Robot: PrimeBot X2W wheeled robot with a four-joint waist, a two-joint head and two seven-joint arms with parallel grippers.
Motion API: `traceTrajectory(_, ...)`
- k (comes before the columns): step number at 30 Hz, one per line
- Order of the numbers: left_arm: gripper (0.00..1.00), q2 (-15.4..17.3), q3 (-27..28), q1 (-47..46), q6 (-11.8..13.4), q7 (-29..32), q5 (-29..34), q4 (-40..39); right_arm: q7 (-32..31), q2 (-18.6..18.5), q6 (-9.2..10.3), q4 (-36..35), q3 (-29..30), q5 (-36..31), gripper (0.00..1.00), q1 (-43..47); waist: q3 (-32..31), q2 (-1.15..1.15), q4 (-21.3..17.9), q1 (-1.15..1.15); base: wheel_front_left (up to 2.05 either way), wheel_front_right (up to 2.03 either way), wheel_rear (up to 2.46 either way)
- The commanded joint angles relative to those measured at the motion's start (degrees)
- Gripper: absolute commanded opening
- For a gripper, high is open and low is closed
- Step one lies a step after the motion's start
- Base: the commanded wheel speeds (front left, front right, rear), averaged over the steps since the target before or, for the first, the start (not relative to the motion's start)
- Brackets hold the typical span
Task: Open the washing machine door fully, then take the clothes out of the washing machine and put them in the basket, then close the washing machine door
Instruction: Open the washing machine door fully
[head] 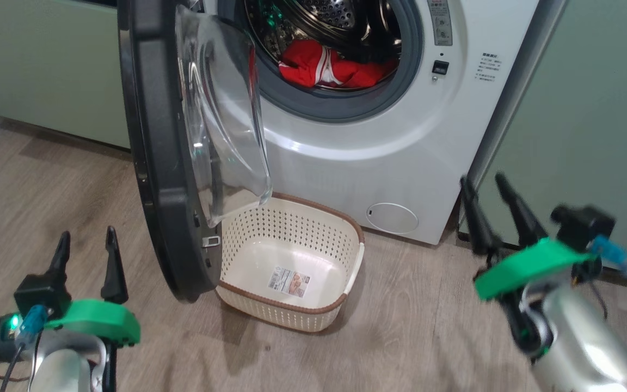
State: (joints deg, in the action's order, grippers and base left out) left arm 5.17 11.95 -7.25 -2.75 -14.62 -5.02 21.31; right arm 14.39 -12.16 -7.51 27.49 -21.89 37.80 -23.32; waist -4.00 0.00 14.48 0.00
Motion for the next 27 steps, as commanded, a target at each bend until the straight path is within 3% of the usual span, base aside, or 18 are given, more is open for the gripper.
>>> traceTrajectory(1, 1.00, 0.8, 1.8, -1.8, -0.3, -0.4, 1.0, -1.7, 0.6, 1.4, 0.02, -3.2, 1.5, -5.5, 1.00, 1.7, -0.1, 0.00, 0.1, 0.00, 0.00, 0.00, 0.00)
traceTrajectory(10, 1.00, 0.2, 2.0, -0.8, -0.5, -0.4, 1.5, -1.6, 0.6, 4.4, 0.02, -4.7, 6.2, -20.8, 1.00, 9.3, -0.4, 0.00, 0.7, 0.00, 0.00, 0.00, 0.00)
traceTrajectory(25, 1.00, -0.1, 2.6, -0.6, -0.7, -0.4, 1.7, -1.7, 0.6, 5.2, 0.02, -4.3, 6.8, -25.5, 1.00, 10.4, 0.0, 0.00, 0.9, 0.00, 0.00, 0.00, 0.00)
traceTrajectory(26, 0.96, -0.2, 2.6, -0.6, -0.7, -0.4, 1.7, -1.7, 0.6, 5.3, 0.02, -4.2, 6.9, -25.6, 1.00, 10.4, 0.0, 0.00, 0.9, 0.00, 0.00, 0.00, 0.00)
traceTrajectory(27, 0.63, -0.2, 2.7, -0.6, -0.7, -0.4, 1.7, -1.7, 0.6, 5.3, 0.02, -4.2, 6.9, -25.6, 1.00, 10.5, 0.0, 0.00, 0.9, 0.00, 0.00, 0.00, 0.00)
